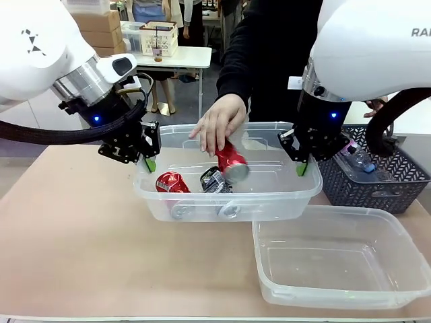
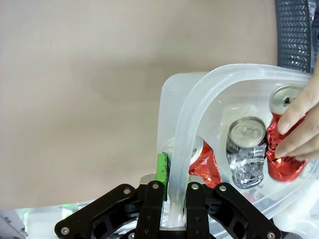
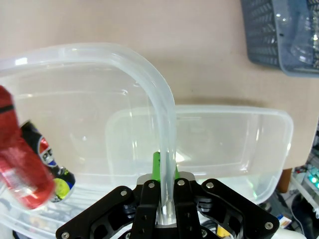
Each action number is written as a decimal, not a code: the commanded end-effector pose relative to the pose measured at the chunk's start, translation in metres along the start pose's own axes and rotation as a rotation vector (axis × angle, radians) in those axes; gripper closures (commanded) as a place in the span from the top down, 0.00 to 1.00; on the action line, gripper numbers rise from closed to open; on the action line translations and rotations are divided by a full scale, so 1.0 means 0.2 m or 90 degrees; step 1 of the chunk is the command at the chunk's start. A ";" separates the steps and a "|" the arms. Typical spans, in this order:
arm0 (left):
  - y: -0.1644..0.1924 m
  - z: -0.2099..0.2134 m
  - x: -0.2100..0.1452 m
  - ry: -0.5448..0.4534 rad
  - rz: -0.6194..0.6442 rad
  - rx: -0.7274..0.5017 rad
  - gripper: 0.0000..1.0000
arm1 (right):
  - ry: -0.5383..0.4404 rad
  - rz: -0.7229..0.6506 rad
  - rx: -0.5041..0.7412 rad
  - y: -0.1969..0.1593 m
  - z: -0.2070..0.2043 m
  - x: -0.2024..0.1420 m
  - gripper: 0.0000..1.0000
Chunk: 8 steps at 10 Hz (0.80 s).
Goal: Sort the waste into each basket.
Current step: Offer the picked Organizing box to the human.
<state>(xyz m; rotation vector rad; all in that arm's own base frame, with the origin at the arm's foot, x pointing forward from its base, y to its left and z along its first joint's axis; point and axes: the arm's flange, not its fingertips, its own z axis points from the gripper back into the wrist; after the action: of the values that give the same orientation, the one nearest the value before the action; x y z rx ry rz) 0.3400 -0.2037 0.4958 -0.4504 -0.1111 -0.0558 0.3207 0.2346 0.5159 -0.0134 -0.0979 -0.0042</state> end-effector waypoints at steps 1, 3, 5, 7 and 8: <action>-0.01 0.03 -0.01 -0.010 0.000 -0.013 0.06 | 0.011 0.010 -0.014 0.01 -0.01 0.00 0.04; -0.01 0.03 -0.01 -0.010 0.000 -0.013 0.06 | 0.011 0.010 -0.014 0.01 -0.01 0.00 0.04; -0.01 0.03 -0.01 -0.010 0.000 -0.013 0.06 | 0.011 0.010 -0.014 0.01 -0.01 0.00 0.04; -0.01 0.03 -0.01 -0.010 0.000 -0.013 0.06 | 0.011 0.010 -0.014 0.01 -0.01 0.00 0.04; -0.01 0.03 -0.01 -0.010 0.000 -0.013 0.06 | 0.011 0.010 -0.014 0.01 -0.01 0.00 0.04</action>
<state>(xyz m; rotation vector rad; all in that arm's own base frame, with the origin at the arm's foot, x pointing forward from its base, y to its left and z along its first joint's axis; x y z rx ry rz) 0.3400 -0.2037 0.4958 -0.4503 -0.1111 -0.0558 0.3208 0.2347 0.5159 -0.0134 -0.0977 -0.0042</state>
